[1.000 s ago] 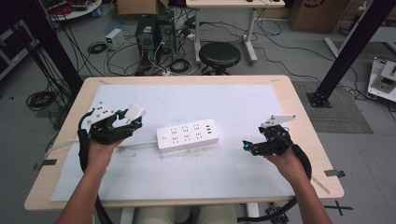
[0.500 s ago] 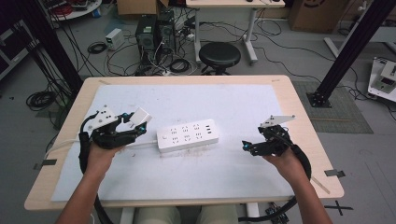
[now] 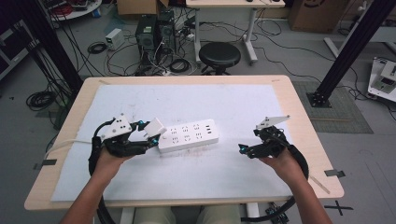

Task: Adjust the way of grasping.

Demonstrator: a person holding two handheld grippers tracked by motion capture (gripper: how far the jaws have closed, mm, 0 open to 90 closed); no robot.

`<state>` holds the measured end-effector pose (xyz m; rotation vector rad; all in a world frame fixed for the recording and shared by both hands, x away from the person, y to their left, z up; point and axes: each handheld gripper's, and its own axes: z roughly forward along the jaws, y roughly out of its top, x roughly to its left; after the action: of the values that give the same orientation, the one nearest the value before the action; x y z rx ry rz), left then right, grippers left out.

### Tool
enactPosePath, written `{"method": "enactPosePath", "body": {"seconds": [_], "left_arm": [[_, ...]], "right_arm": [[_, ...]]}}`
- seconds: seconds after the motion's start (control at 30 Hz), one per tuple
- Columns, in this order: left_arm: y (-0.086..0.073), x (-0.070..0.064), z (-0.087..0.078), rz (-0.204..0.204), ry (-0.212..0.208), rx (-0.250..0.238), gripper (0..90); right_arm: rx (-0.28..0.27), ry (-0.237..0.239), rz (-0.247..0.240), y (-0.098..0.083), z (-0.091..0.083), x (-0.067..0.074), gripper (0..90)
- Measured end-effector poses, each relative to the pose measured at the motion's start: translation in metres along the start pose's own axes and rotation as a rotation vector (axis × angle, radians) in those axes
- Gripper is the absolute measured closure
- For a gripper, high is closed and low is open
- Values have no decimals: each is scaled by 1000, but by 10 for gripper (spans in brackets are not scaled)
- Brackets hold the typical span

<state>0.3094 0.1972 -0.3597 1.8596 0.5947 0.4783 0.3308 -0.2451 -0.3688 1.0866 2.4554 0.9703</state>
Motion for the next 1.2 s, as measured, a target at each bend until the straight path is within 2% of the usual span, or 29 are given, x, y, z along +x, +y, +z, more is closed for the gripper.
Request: {"method": "enactPosePath", "body": {"seconds": [0.13,0.23,0.27,0.5,0.7,0.73,0.77,0.93,1.0,1.03,1.2], "left_arm": [[1,-7,2,32,-37,5,426],[1,-12,3,51,-69,3,426],[1,-14,4,60,-78,2,426],[1,-25,12,117,-131,17,426],[1,-33,18,167,-169,23,426],[1,-35,20,169,-174,21,426],[1,-35,20,186,-176,33,426],[-1,-40,26,207,-201,38,426],[-1,-42,28,225,-211,45,426],[0,-43,29,232,-215,46,426],[1,-48,34,254,-232,42,426]], "right_arm": [[0,10,-5,4,1,4,160],[2,40,-2,6,3,8,161],[-3,65,0,8,4,12,161],[-30,112,-8,16,6,22,162],[-52,200,-3,26,7,33,165],[-55,232,-4,29,8,36,165],[-55,232,-4,29,8,36,165],[-63,289,1,35,10,44,165],[-64,327,21,38,12,47,165],[-64,327,21,38,12,47,165],[-61,388,41,43,16,53,165]]}}
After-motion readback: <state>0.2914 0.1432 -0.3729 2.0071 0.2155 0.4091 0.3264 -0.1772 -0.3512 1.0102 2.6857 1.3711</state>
